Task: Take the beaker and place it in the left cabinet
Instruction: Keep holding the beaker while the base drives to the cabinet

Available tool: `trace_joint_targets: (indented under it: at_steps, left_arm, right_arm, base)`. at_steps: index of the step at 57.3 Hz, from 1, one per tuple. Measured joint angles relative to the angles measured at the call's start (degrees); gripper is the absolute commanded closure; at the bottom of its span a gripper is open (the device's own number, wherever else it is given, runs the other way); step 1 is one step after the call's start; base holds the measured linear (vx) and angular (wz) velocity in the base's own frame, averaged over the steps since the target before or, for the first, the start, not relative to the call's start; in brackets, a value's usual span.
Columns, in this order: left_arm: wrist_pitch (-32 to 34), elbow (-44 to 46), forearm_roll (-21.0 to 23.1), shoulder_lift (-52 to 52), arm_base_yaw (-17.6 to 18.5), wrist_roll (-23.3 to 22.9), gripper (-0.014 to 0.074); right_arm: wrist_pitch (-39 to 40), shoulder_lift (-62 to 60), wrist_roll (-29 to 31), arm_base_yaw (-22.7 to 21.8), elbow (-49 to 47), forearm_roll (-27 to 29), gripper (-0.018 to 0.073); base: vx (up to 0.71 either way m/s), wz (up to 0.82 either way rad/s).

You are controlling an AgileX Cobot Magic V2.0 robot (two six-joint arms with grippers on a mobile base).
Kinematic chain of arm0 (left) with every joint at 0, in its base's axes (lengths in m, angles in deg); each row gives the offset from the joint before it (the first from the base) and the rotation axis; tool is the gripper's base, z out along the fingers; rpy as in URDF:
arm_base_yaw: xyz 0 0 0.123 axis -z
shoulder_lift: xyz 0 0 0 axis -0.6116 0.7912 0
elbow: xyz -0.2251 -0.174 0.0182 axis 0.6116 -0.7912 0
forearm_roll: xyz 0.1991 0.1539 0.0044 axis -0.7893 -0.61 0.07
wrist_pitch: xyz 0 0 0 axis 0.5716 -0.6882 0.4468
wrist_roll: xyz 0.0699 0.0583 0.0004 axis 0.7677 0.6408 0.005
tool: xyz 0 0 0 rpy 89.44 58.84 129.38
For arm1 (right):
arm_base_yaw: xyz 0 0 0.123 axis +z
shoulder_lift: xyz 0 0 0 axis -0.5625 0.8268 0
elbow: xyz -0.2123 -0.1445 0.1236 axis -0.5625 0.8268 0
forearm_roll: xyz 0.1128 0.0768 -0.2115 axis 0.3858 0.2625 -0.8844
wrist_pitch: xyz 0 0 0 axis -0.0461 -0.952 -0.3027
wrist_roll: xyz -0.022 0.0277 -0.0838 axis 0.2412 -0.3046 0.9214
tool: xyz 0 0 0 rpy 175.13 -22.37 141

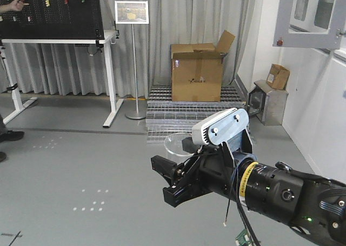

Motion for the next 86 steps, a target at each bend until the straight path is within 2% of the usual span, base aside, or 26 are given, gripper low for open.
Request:
trace_joint_targets:
  at_steps: [86]
  left_arm:
    - [0.00,0.00,0.00,0.00,0.00,0.00,0.0603]
  right_arm:
    - [-0.29,0.00,0.00,0.00,0.00,0.05,0.0404]
  base:
    - [0.67,-0.02]
